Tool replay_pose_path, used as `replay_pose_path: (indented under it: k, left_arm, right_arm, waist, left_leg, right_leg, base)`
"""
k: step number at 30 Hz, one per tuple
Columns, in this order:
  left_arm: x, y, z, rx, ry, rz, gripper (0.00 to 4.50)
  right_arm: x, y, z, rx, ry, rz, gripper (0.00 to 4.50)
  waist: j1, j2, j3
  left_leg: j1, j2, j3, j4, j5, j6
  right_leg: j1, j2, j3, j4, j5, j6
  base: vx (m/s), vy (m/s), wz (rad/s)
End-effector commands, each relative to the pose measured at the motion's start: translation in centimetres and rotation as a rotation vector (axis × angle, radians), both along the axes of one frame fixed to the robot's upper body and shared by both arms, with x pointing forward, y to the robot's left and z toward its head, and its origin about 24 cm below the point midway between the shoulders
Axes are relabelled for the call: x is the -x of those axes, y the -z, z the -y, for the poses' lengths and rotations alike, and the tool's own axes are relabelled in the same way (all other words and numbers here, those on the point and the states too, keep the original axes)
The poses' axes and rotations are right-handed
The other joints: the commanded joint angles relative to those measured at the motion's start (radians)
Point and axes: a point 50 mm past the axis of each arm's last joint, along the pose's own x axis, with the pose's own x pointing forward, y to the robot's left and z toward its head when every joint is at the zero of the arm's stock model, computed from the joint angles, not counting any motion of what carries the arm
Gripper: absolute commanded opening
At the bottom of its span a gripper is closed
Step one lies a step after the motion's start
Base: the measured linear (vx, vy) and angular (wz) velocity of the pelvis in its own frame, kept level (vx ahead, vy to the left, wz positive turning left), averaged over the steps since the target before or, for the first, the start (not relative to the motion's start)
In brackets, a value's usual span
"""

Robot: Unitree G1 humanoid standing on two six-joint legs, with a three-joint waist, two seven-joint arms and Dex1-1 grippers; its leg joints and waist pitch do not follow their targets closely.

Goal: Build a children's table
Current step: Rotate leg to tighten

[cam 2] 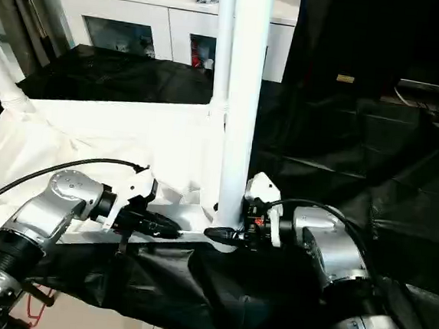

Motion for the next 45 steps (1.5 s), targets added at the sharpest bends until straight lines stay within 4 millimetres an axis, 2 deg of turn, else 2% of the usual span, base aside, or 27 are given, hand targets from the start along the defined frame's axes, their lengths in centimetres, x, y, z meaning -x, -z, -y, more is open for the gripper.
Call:
replay_pose_path:
  k: [1,2,3,4,5,7,8,9,11,13,14,16,20,21,24,26,27,31,34,36,37,39,45]
  left_arm:
    - [-1.4,-1.2,3.0,0.049,-0.068,0.074,0.00]
    - [-1.9,-1.2,3.5,0.045,-0.125,0.087,0.00]
    - [-2.2,-1.3,3.7,0.043,-0.152,0.096,0.00]
    - [-2.2,-1.3,3.7,0.043,-0.152,0.096,0.00]
    - [-2.7,-1.3,4.3,0.036,-0.208,0.107,0.00]
    - [-3.3,-1.4,5.2,0.042,-0.293,0.124,0.00]
    - [-3.5,-1.5,5.5,0.046,-0.324,0.127,0.00]
    - [-3.7,-1.5,6.0,0.053,-0.353,0.133,0.00]
    - [-3.6,-1.5,7.0,0.071,-0.342,0.134,0.00]
    - [-3.5,-1.5,7.2,0.074,-0.334,0.135,0.00]
    - [-3.5,-1.5,7.3,0.075,-0.329,0.136,0.00]
    - [-2.9,-1.4,7.4,0.088,-0.263,0.134,0.00]
    - [-2.5,-1.3,6.7,0.092,-0.190,0.132,0.00]
    - [-2.3,-1.2,6.5,0.089,-0.169,0.134,0.00]
    - [-1.8,-1.1,5.5,0.083,-0.095,0.118,0.00]
    - [-1.7,-1.1,5.3,0.087,-0.077,0.115,0.00]
    - [-1.4,-1.1,5.0,0.088,-0.047,0.106,0.00]
    - [-0.1,-0.8,3.1,0.047,0.104,0.052,0.00]
    - [0.3,-0.9,2.3,0.040,0.156,0.032,0.00]
    - [0.5,-1.0,1.9,0.034,0.174,0.022,0.00]
    - [0.5,-1.1,1.6,0.030,0.187,0.015,0.00]
    - [0.7,-1.2,1.2,0.022,0.207,0.003,0.00]
    - [1.2,-1.2,0.3,-0.013,0.259,-0.039,0.00]
  right_arm:
    - [0.0,2.1,-2.5,0.037,0.085,-0.041,2.74]
    - [-0.5,2.5,-2.7,0.041,0.179,-0.051,2.74]
    - [-0.7,2.7,-2.9,0.042,0.219,-0.057,2.74]
    - [-0.7,2.7,-2.9,0.042,0.219,-0.057,2.74]
    - [-1.1,3.1,-3.3,0.045,0.295,-0.072,2.73]
    - [-1.4,3.4,-4.2,0.048,0.376,-0.087,2.73]
    - [-1.6,3.6,-4.6,0.055,0.415,-0.092,2.73]
    - [-1.8,3.7,-5.0,0.067,0.461,-0.092,2.73]
    - [-2.0,3.6,-6.0,0.049,0.472,-0.071,2.73]
    - [-2.1,3.6,-6.2,0.040,0.470,-0.069,2.73]
    - [-2.1,3.5,-6.3,0.035,0.471,-0.068,3.08]
    - [-2.1,3.1,-6.2,-0.001,0.435,-0.072,3.43]
    - [-2.0,2.6,-5.4,0.014,0.361,-0.024,3.74]
    - [-2.0,2.5,-5.2,0.012,0.345,-0.020,3.74]
    - [-1.6,2.0,-4.3,0.000,0.233,0.004,3.74]
    - [-1.5,1.9,-4.0,-0.002,0.210,0.006,3.74]
    - [-1.3,1.7,-3.8,-0.006,0.171,0.011,3.74]
    - [0.2,0.7,-2.4,-0.002,-0.070,0.015,3.74]
    - [1.0,0.6,-1.7,0.017,-0.165,-0.004,3.74]
    - [1.2,0.5,-1.4,0.025,-0.206,-0.016,3.74]
    - [1.4,0.4,-1.2,0.028,-0.225,-0.024,3.74]
    - [1.7,0.3,-0.9,0.030,-0.264,-0.045,3.74]
    - [2.0,0.1,-0.7,0.050,-0.309,-0.058,3.26]
  waist:
    - [-0.003,-0.010,-0.050]
    - [-0.009,-0.010,-0.048]
    - [-0.011,-0.010,-0.047]
    - [-0.012,-0.010,-0.047]
    - [-0.011,-0.006,-0.047]
    - [-0.017,-0.008,-0.044]
    - [-0.017,-0.008,-0.046]
    - [-0.016,-0.004,-0.045]
    - [-0.017,-0.006,-0.046]
    - [-0.016,-0.007,-0.046]
    - [-0.015,-0.005,-0.048]
    - [-0.015,-0.005,-0.048]
    - [-0.014,-0.004,-0.053]
    - [-0.015,-0.004,-0.055]
    - [-0.015,-0.006,-0.058]
    - [-0.013,-0.003,-0.060]
    - [-0.010,-0.004,-0.063]
    - [-0.001,-0.004,-0.063]
    - [0.001,-0.003,-0.061]
    - [0.004,-0.003,-0.057]
    - [0.004,-0.003,-0.057]
    - [0.005,-0.007,-0.055]
    - [0.005,-0.010,-0.055]
  left_leg:
    - [0.021,0.010,0.003,-0.072,-0.291,0.014]
    - [0.023,0.009,0.003,-0.074,-0.315,-0.003]
    - [0.022,0.006,-0.002,-0.077,-0.332,-0.012]
    - [0.022,0.007,-0.002,-0.078,-0.339,-0.011]
    - [0.022,0.008,-0.003,-0.078,-0.343,-0.010]
    - [0.021,0.005,-0.003,-0.079,-0.368,-0.013]
    - [0.023,0.003,-0.003,-0.079,-0.373,-0.017]
    - [0.027,0.003,-0.004,-0.079,-0.381,-0.018]
    - [0.026,0.001,-0.005,-0.078,-0.389,-0.017]
    - [0.023,0.002,-0.005,-0.079,-0.391,-0.008]
    - [0.021,0.003,-0.006,-0.080,-0.382,-0.003]
    - [0.018,0.004,-0.006,-0.082,-0.376,0.000]
    - [0.015,0.007,-0.005,-0.081,-0.351,0.006]
    - [0.011,0.007,-0.005,-0.079,-0.320,0.015]
    - [0.008,0.008,-0.002,-0.073,-0.271,0.037]
    - [0.008,0.010,-0.001,-0.070,-0.243,0.048]
    - [0.007,0.010,0.001,-0.065,-0.207,0.065]
    - [0.010,0.014,0.004,-0.060,-0.183,0.100]
    - [0.013,0.016,0.006,-0.061,-0.196,0.103]
    - [0.015,0.017,0.006,-0.066,-0.233,0.088]
    - [0.015,0.017,0.006,-0.066,-0.233,0.088]
    - [0.017,0.019,0.005,-0.071,-0.267,0.062]
    - [0.016,0.017,0.006,-0.070,-0.250,0.058]
  right_leg:
    - [0.036,-0.036,0.019,-0.076,-0.289,-0.233]
    - [0.031,-0.035,0.021,-0.082,-0.335,-0.215]
    - [0.035,-0.036,0.018,-0.084,-0.380,-0.194]
    - [0.035,-0.036,0.019,-0.087,-0.388,-0.186]
    - [0.032,-0.036,0.020,-0.089,-0.383,-0.180]
    - [0.030,-0.033,0.018,-0.093,-0.404,-0.174]
    - [0.031,-0.033,0.017,-0.095,-0.419,-0.164]
    - [0.025,-0.034,0.017,-0.099,-0.433,-0.160]
    - [0.026,-0.034,0.015,-0.103,-0.451,-0.152]
    - [0.026,-0.034,0.016,-0.105,-0.451,-0.144]
    - [0.028,-0.034,0.016,-0.102,-0.430,-0.146]
    - [0.030,-0.031,0.016,-0.098,-0.391,-0.156]
    - [0.034,-0.032,0.017,-0.091,-0.321,-0.176]
    - [0.039,-0.032,0.017,-0.083,-0.257,-0.195]
    - [0.046,-0.032,0.016,-0.075,-0.174,-0.222]
    - [0.046,-0.032,0.016,-0.069,-0.125,-0.237]
    - [0.051,-0.030,0.013,-0.061,-0.058,-0.262]
    - [0.052,-0.028,0.013,-0.053,0.003,-0.286]
    - [0.049,-0.029,0.013,-0.054,-0.017,-0.291]
    - [0.047,-0.030,0.015,-0.058,-0.080,-0.288]
    - [0.047,-0.030,0.015,-0.058,-0.080,-0.288]
    - [0.046,-0.032,0.018,-0.063,-0.155,-0.271]
    - [0.043,-0.033,0.019,-0.063,-0.162,-0.265]
  base:
    - [0.000,0.000,0.00]
    - [0.000,0.000,0.00]
    - [0.000,0.000,0.00]
    - [0.000,0.000,0.00]
    - [0.000,0.000,0.00]
    - [0.000,0.000,0.00]
    - [0.000,0.000,0.00]
    - [0.000,0.000,0.00]
    - [0.000,0.000,0.00]
    - [0.000,0.000,0.00]
    - [0.000,0.000,0.00]
    - [0.000,0.000,0.00]
    - [0.000,0.000,0.00]
    - [0.000,0.000,0.00]
    - [0.000,0.000,0.00]
    - [0.000,0.000,0.00]
    - [0.000,0.000,0.00]
    - [0.000,0.000,0.00]
    - [0.000,0.000,0.00]
    - [0.000,0.000,0.00]
    - [0.000,0.000,0.00]
    - [0.000,0.000,0.00]
    - [0.000,0.000,0.00]
